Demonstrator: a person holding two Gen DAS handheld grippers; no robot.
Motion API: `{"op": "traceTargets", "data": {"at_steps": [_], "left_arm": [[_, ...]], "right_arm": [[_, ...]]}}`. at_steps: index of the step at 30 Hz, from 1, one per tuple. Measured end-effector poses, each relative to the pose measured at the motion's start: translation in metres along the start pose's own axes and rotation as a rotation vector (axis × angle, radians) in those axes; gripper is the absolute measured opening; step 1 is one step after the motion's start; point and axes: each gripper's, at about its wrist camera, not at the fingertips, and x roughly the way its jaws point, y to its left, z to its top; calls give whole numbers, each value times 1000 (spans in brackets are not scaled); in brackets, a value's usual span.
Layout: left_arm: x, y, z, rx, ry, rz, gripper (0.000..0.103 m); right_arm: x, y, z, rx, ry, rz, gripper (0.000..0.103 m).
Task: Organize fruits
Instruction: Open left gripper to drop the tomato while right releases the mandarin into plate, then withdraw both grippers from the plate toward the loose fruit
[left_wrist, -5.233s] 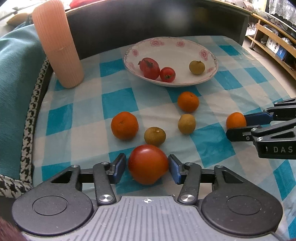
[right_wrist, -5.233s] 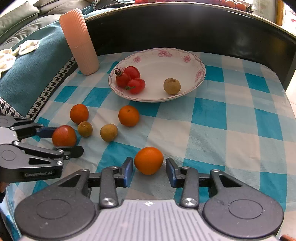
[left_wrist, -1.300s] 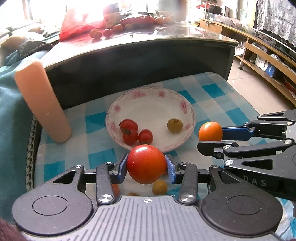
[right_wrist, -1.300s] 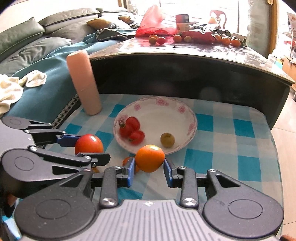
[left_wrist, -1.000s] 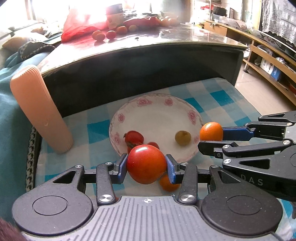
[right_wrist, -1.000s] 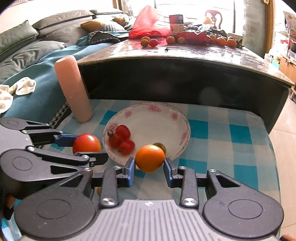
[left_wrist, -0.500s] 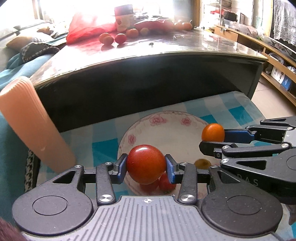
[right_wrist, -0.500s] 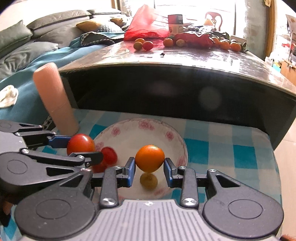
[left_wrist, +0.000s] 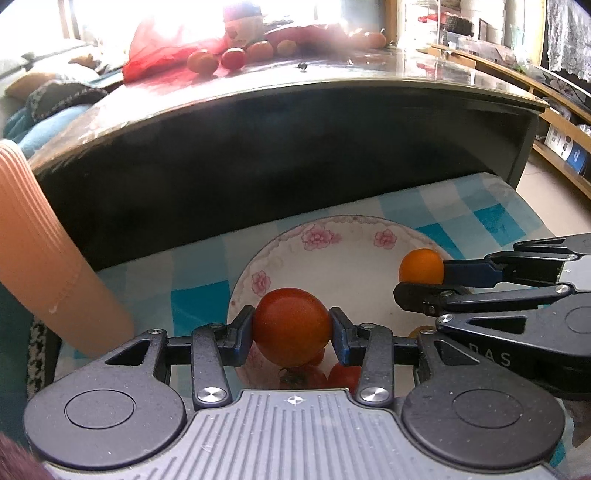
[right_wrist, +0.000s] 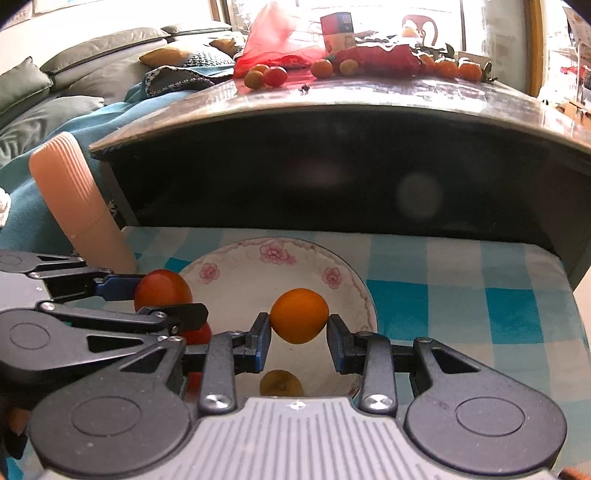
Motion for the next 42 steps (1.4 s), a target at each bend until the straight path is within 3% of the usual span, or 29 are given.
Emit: {"op": "traceTargets", "data": {"at_steps": [22, 42], "left_arm": [[-20, 7, 4, -39, -49, -2, 63], [-77, 6, 5, -80, -92, -5, 65]], "right_arm": [[-3, -3, 2, -1, -53, -9, 52], [-60, 11, 15, 24, -108, -22, 55]]}}
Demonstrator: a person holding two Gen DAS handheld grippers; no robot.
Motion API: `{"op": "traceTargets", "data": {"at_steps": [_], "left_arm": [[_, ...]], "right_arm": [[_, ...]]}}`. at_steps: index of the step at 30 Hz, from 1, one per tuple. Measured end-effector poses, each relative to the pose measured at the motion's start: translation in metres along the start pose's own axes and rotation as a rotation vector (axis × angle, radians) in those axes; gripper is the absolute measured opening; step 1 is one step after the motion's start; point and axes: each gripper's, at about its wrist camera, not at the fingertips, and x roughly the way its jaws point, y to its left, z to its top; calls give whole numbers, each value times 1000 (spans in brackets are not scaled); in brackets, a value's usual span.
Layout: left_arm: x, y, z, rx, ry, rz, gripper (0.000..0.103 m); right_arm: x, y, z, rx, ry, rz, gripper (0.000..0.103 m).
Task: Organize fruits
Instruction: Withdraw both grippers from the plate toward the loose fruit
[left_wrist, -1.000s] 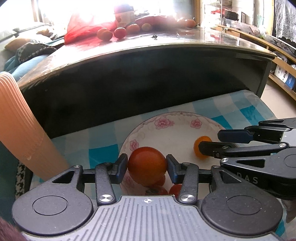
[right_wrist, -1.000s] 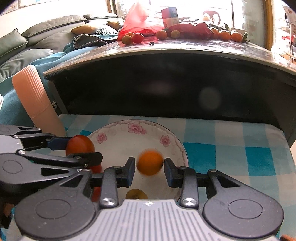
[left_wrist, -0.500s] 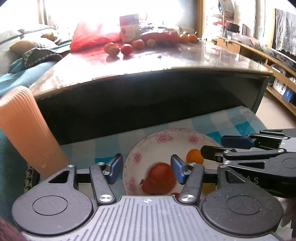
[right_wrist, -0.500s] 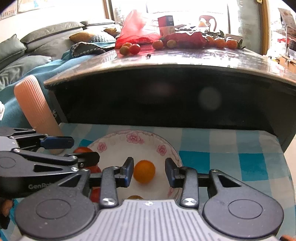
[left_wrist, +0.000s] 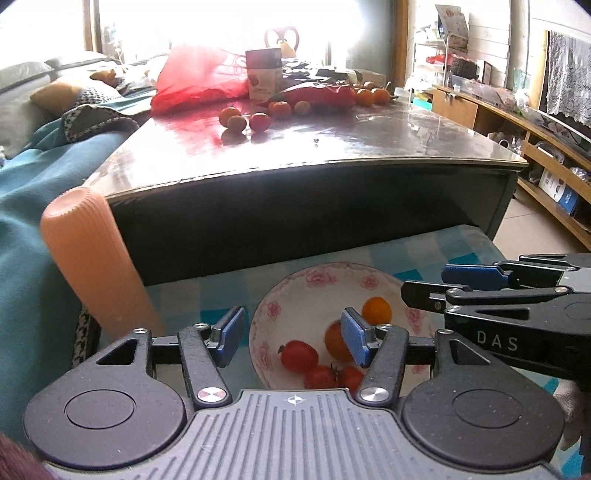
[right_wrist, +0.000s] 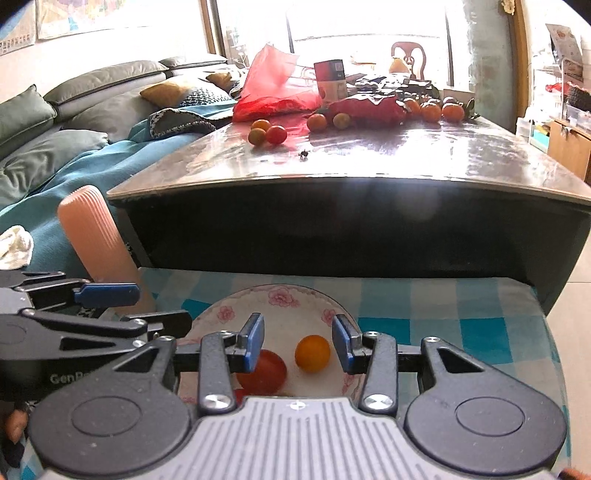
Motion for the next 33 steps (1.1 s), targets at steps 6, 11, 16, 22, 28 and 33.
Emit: {"op": "traceTargets", "data": {"at_steps": [6, 11, 16, 22, 28, 33], "left_arm": [[-16, 0, -14, 6, 23, 4, 65], [-33, -1, -26, 3, 31, -3, 65], [-42, 3, -43, -1, 72, 5, 65], [-53, 8, -61, -13, 112, 1, 65], [-52, 7, -78, -11, 157, -23, 65], [-43, 8, -93, 13, 201, -43, 65]], "right_arm": [[-17, 10, -4, -23, 11, 0, 55], [-33, 19, -15, -37, 33, 1, 55], [-45, 27, -28, -30, 59, 9, 55], [-55, 38, -44, -33, 105, 25, 55], [-58, 48, -59, -23, 160, 41, 55], [-57, 49, -72, -14, 201, 32, 55]]}}
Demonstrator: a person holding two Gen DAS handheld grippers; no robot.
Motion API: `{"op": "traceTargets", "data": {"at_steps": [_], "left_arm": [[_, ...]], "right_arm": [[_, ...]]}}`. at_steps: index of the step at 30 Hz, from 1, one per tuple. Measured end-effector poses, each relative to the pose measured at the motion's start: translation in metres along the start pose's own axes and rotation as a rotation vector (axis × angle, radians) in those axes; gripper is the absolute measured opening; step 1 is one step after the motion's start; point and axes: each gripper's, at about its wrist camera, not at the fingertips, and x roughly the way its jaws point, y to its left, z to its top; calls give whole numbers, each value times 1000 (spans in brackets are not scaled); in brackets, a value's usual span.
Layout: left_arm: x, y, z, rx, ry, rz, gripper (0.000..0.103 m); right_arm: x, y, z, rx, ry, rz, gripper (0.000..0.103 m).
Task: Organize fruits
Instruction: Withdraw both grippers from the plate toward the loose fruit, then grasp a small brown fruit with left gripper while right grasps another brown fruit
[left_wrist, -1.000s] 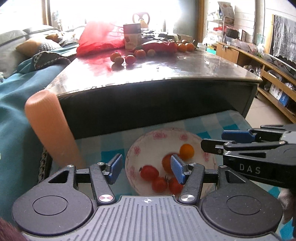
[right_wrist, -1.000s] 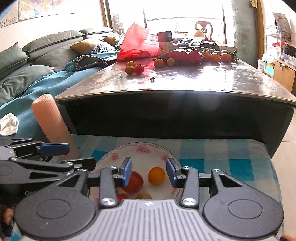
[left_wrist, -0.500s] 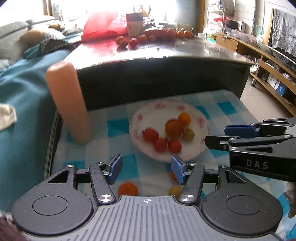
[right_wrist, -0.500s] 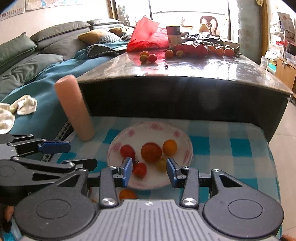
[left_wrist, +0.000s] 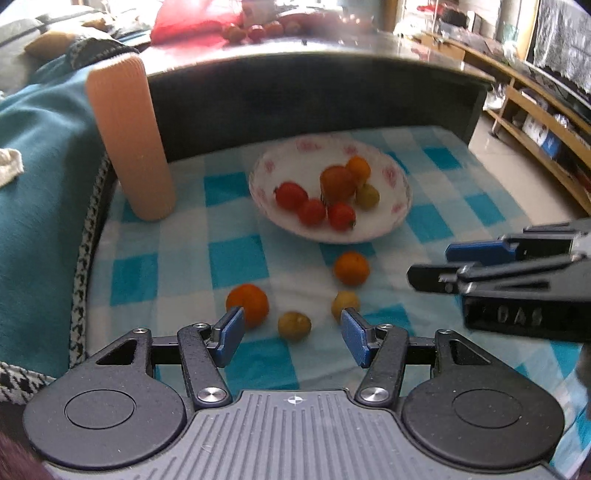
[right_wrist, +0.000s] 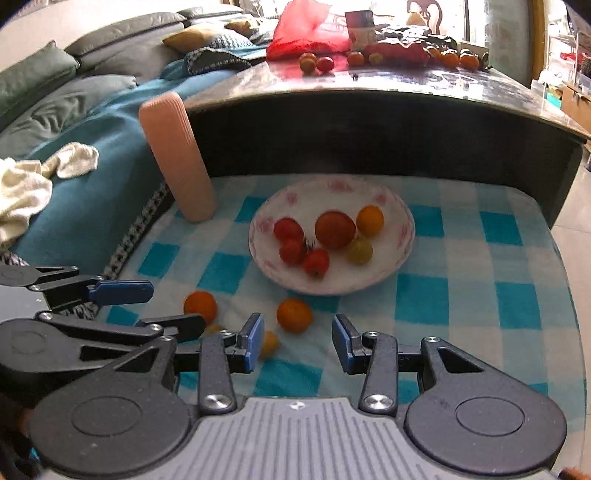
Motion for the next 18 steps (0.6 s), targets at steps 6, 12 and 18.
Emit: {"op": "traceTargets", "data": {"at_steps": [6, 12, 18], "left_arm": [[11, -1, -14, 47, 41, -5, 64], [12, -1, -19, 76, 53, -26, 64], [15, 0, -22, 94, 72, -36, 64]], "right_arm": [[13, -3, -6, -2, 44, 21, 55], [22, 13, -8, -104, 55, 64, 55], [42, 18, -10, -139, 79, 92, 55]]}}
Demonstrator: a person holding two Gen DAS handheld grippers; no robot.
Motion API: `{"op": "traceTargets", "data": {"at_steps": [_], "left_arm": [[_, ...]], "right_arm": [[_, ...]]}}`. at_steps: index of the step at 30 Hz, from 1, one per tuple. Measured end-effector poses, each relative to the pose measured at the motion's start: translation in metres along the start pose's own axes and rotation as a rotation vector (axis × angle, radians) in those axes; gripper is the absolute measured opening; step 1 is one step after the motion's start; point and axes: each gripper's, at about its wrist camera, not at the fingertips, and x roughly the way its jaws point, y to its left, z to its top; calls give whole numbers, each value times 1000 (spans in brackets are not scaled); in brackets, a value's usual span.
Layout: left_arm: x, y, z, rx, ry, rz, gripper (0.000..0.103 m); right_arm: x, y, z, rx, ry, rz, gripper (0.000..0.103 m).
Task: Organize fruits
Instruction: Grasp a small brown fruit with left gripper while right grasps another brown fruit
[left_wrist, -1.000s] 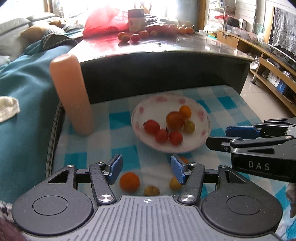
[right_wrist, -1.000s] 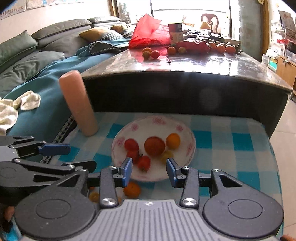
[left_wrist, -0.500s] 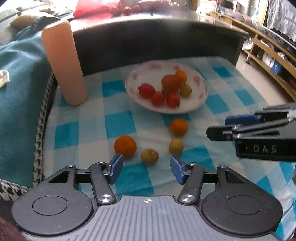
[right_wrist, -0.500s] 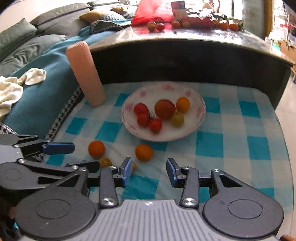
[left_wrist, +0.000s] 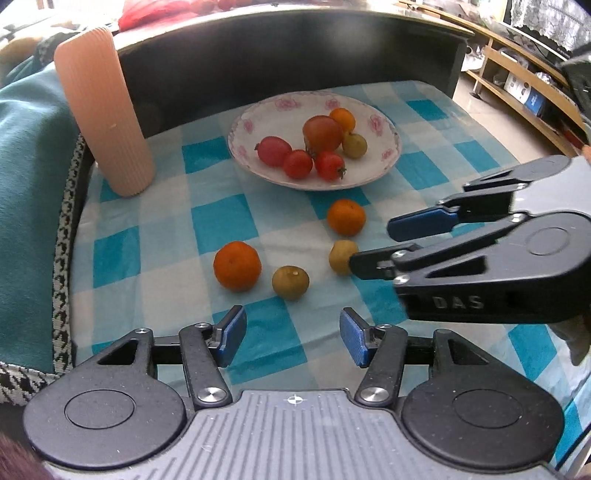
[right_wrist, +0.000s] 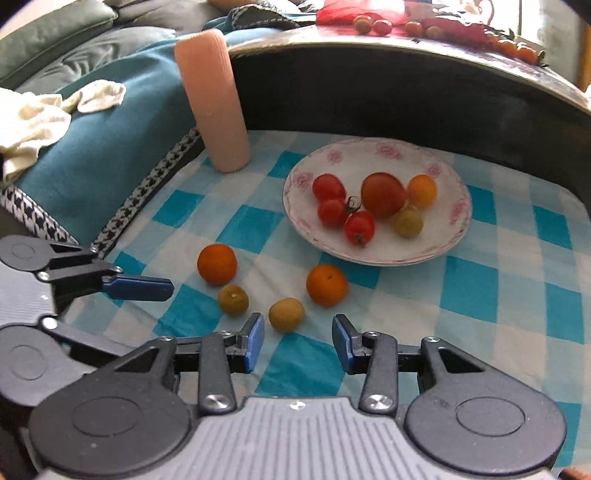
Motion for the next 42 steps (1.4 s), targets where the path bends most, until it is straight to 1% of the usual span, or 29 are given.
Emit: {"op": "traceTargets", "data": {"at_steps": [8, 12, 14, 17, 24, 32, 39, 41, 42], "left_arm": [[4, 0, 1, 4, 10, -10, 65], [7, 1, 0, -1, 19, -11, 65], [7, 2, 1, -4, 17, -15, 65], [7, 2, 1, -3, 11, -19, 65], [8, 3, 2, -5, 9, -18, 65], [19, -2, 12, -23, 7, -58, 61], [37, -4, 21, -36, 12, -21, 59], [40, -7, 21, -31, 21, -14, 53], [42, -9, 21, -23, 24, -8, 53]], "right_arm": [[23, -1, 4, 5, 24, 13, 55], [33, -1, 2, 3, 48, 21, 53], [34, 2, 1, -6, 50, 26, 49], [33, 3, 1, -6, 46, 35, 39], [28, 3, 3, -14, 48, 38, 39], [13, -11, 1, 8, 45, -4, 39], [4, -31, -5, 35, 60, -11, 39], [2, -33, -7, 37, 58, -11, 39], [0, -34, -7, 39, 57, -11, 39]]}}
